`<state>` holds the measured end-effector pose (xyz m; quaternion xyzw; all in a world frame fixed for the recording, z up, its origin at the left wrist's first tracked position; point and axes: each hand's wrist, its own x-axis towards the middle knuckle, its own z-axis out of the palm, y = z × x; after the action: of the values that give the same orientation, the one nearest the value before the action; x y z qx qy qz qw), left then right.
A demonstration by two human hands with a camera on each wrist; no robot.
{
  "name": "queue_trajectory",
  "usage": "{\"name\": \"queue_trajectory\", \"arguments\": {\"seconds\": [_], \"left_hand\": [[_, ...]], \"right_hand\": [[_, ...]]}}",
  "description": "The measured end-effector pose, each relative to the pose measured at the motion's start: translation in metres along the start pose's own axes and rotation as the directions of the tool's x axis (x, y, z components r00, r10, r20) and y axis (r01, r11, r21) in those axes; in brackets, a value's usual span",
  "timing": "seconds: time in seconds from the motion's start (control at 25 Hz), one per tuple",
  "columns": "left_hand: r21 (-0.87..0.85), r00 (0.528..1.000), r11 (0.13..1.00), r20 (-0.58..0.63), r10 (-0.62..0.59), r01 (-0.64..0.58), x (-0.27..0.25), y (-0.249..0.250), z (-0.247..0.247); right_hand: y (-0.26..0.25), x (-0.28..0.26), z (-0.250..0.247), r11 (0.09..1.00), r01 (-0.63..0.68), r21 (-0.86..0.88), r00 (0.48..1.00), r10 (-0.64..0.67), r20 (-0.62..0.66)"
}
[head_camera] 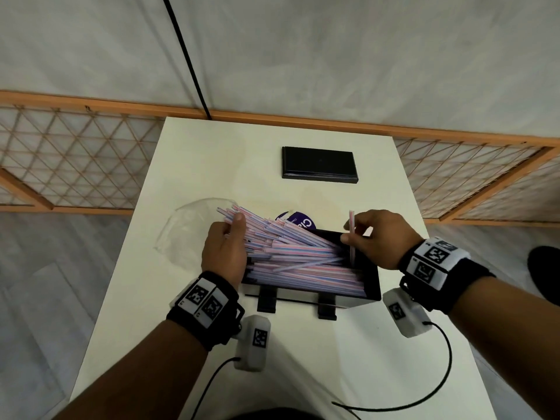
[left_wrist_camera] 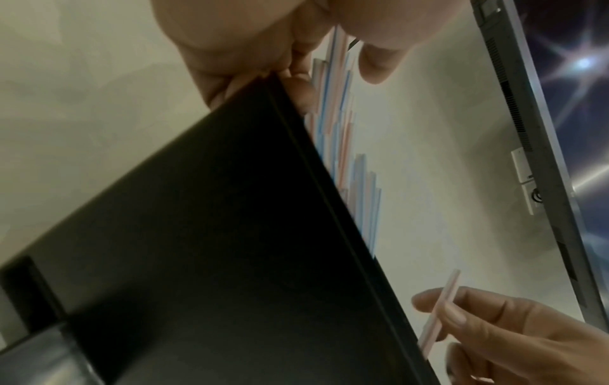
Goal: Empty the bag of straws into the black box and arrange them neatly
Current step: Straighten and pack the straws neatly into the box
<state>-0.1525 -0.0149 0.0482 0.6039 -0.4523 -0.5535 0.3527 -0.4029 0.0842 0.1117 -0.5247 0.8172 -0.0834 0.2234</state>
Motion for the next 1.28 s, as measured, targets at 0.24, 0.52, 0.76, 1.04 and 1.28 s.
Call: {"name": "queue_trajectory", "arguments": {"seconds": [0.24,0.52,0.76,1.04,1.28], "left_hand": [[-0.043,1.0,0.999,-0.001,0.022,-0.023,-0.007,0.007,-0.002],[-0.165,0.999,0.986,0.027,-0.017,0.021,-0.006,0.017,0.004],[-0.207,0.998,0.977,0.035,-0.049,0.055,-0.009,0.015,0.002],[-0.357,0.994,0.93,-0.019,-0.106,0.092,0.003,0.022,0.003],[-0.38,0.999,0.924,0.003,0.037,-0.033,-0.002,0.031,0.01]], "right_hand": [[-0.034,-0.008,-0.018,0.985,0.166,0.055,0.981,-0.16,-0.107],[-0.079,-0.013,0.026,0.903,0.421,-0.085,0.9,-0.404,0.162],[-0.047,-0.02,0.04,0.939,0.224,-0.261,0.967,-0.18,0.182],[-0.042,-0.017,0.061,0.971,0.077,-0.228,0.994,-0.055,0.099],[-0.061,-0.014,0.077,0.977,0.09,-0.194,0.991,-0.068,0.117]]}}
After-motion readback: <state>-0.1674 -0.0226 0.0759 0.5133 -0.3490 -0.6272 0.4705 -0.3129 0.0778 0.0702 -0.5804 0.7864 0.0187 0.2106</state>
